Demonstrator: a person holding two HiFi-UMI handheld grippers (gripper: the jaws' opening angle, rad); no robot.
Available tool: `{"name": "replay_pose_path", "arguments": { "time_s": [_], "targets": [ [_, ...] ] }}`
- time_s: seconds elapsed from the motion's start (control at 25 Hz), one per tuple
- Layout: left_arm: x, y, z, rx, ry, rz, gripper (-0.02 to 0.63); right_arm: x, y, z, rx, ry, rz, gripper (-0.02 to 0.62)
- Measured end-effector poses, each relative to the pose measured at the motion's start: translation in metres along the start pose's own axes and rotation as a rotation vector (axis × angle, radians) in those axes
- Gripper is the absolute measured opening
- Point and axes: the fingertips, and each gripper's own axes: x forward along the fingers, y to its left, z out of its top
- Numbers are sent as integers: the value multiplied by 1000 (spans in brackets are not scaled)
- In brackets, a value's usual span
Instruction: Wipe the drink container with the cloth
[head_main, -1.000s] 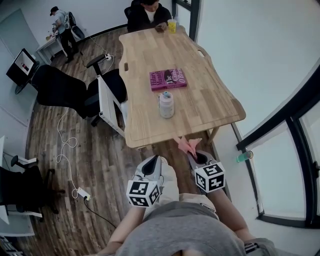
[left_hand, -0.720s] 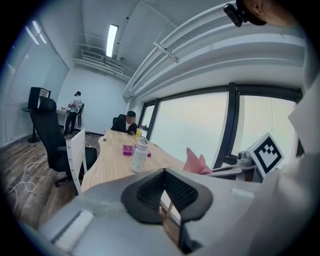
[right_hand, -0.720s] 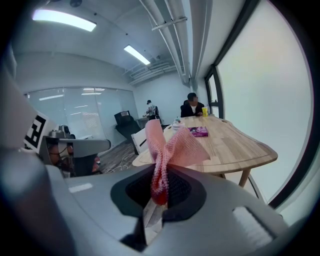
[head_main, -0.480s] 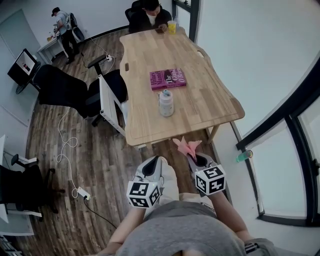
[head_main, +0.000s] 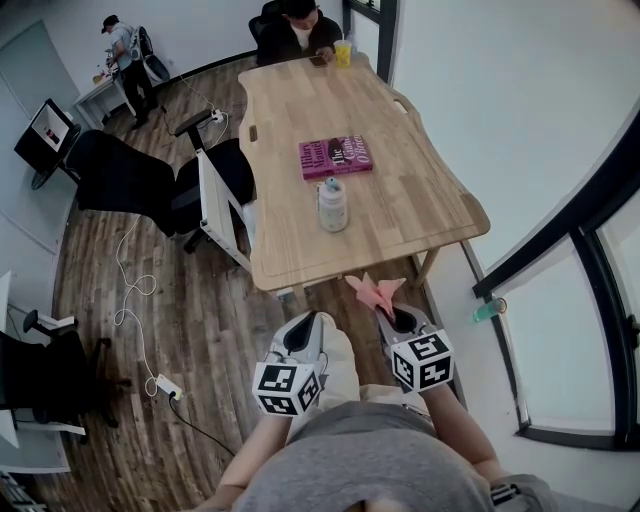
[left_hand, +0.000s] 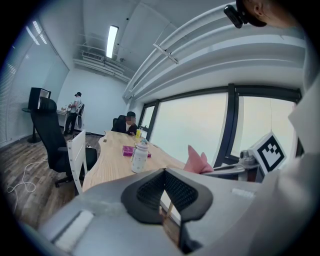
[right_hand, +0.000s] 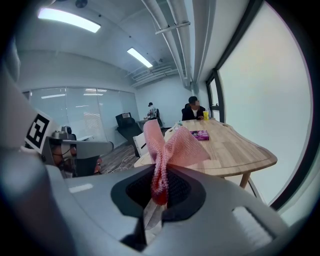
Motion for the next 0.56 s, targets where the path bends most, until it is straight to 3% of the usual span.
{"name": "replay_pose_path", "arguments": {
  "time_s": [0.56],
  "targets": [
    [-3,-1,-1,1,3,10,2,-6,-1,0,-5,-11,11,23]
  ]
}}
